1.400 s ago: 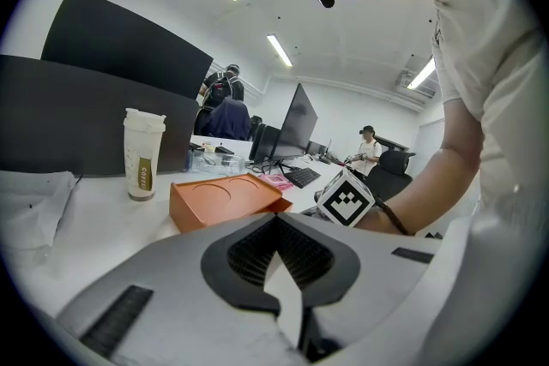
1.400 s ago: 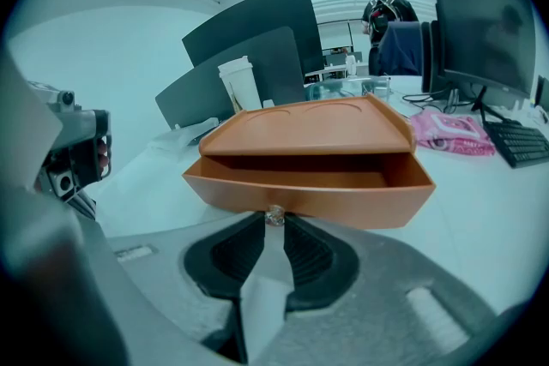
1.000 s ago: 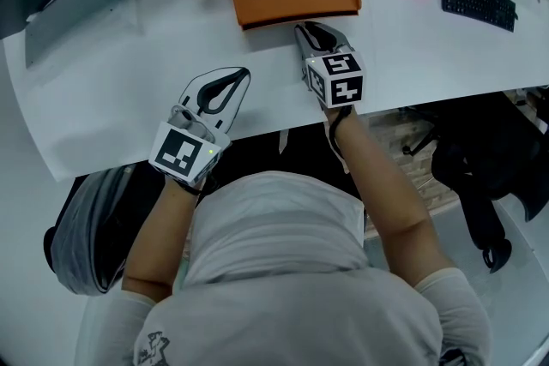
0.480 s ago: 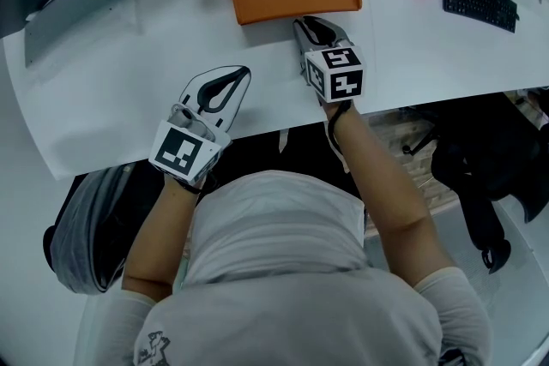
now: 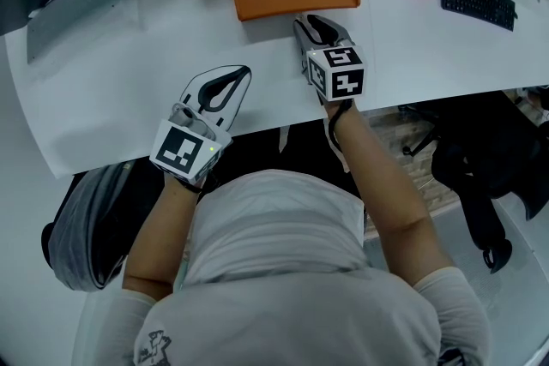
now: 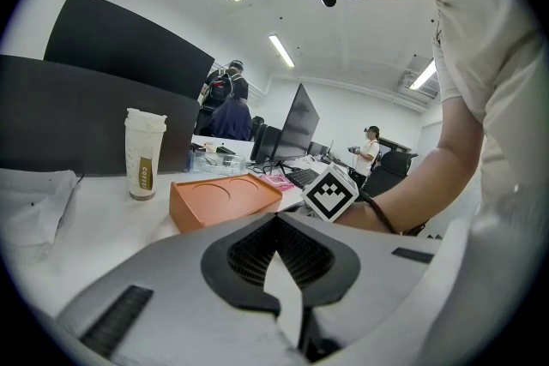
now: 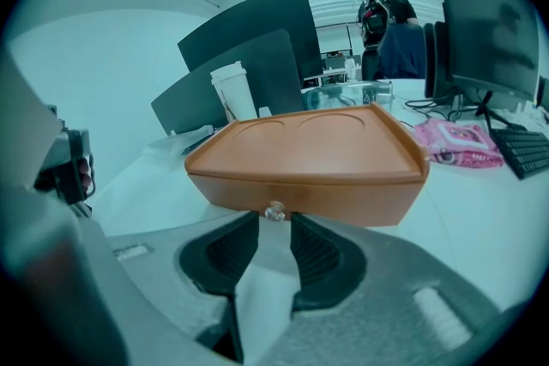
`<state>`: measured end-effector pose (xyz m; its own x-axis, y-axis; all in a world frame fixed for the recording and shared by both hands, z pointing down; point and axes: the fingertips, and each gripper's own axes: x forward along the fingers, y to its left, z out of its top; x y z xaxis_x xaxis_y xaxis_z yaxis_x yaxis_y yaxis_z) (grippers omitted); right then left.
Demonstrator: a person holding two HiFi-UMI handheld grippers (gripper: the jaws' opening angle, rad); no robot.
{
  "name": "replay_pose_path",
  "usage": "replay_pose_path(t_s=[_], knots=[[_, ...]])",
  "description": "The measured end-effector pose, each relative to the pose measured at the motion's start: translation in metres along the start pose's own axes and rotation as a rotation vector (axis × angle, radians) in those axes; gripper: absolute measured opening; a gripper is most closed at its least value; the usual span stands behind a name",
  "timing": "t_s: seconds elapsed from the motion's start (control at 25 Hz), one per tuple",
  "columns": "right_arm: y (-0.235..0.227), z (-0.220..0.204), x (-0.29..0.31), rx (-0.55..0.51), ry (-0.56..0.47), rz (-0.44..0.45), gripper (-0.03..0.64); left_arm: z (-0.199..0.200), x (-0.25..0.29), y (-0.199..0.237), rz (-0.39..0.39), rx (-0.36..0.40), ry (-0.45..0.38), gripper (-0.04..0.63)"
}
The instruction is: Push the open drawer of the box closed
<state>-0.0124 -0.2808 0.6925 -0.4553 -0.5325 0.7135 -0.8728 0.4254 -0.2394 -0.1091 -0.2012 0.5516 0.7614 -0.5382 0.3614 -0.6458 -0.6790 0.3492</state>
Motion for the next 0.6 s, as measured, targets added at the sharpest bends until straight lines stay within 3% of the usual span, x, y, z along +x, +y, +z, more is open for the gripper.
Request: replay_pose_path(t_s=[0.32, 0.6], knots=[[0.008, 0.01, -0.044, 0.003, -0.05, -0.014, 0.117, 0.032, -0.015, -0.011, 0.005, 0.021, -0.062, -0.002], [0.031, 0.049, -0.102, -0.045, -0.141, -0.013, 0.114, 0.079, -0.039, -0.028, 0.009, 0.08, -0.119, -0.002]])
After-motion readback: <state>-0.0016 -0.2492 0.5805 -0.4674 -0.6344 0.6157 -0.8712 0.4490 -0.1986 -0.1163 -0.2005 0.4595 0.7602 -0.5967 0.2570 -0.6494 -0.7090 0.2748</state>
